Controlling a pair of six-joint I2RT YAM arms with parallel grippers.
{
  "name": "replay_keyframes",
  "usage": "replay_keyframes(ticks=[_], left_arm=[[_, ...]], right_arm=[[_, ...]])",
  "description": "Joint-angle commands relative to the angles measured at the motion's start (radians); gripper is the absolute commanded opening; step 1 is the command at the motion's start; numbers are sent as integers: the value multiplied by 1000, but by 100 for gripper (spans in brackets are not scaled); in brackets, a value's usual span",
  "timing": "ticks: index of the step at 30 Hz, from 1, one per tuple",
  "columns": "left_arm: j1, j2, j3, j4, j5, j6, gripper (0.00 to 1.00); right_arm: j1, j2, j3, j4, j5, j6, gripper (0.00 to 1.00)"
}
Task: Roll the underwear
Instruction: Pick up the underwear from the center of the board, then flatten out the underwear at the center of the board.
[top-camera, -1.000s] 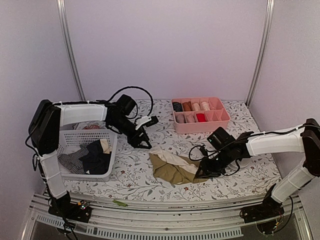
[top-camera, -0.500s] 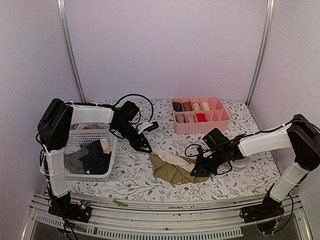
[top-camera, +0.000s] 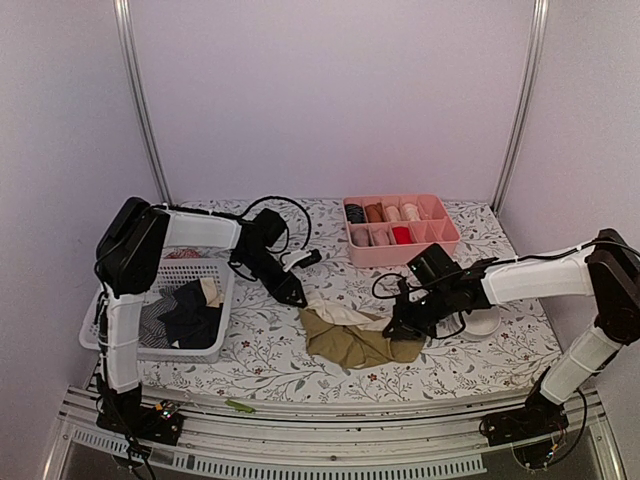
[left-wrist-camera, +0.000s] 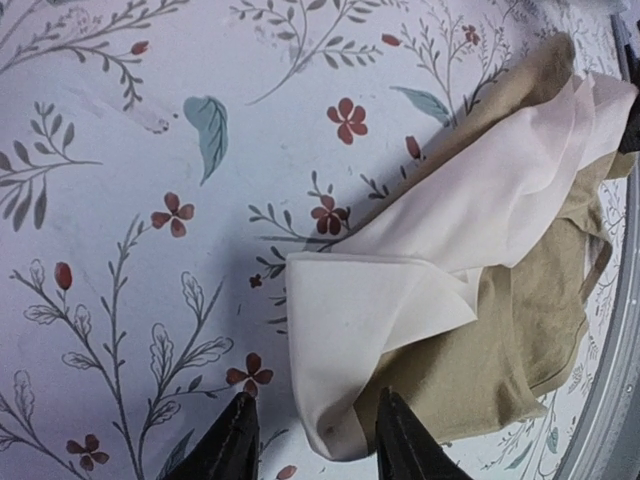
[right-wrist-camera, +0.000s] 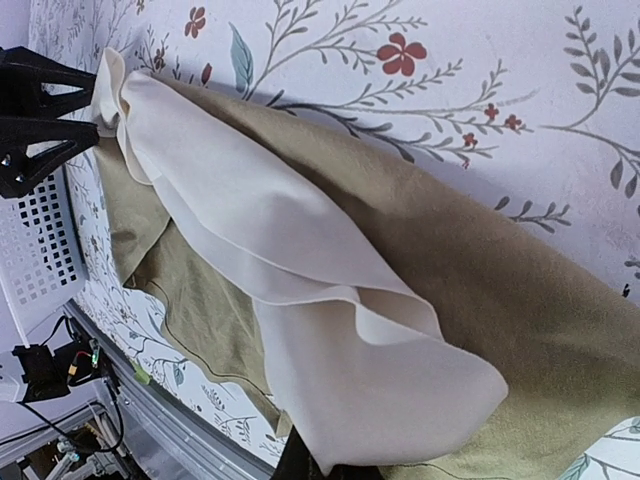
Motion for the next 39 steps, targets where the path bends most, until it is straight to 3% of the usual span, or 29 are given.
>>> replay_keyframes(ticks=[1,7,9,14,21,25,32,35,39], left_arm=[[9,39,20,-15,-24,0,38],[33,-19,35,-19,89,26,6],[55,-92,25,0,150,36,0],[97,-265,36,7,233,93,0],[127,-382,76,5,302,108,0],[128,-497,23,-2,353,148,0],[129,-732,-136,-91,483,243,0],[135,-758,-158,-83,506,176,0],[142,-658,-149,68,438,17,0]], right_arm=[[-11,-26,52,-48,50,-30,0],[-36,-60,113,-117,99,-94,0],[-45,-86,149,-146,126,-132,0],[-71,-181,249,-203,209,-269,0],[-79,-266,437,-276,320,-498,0],[-79,-336,455,-293,282,-569,0],[7,-538,320,-249,71,-500,0],[17,-579,290,-270,103,-421,0],[-50,-533,223,-300,231,-355,0]])
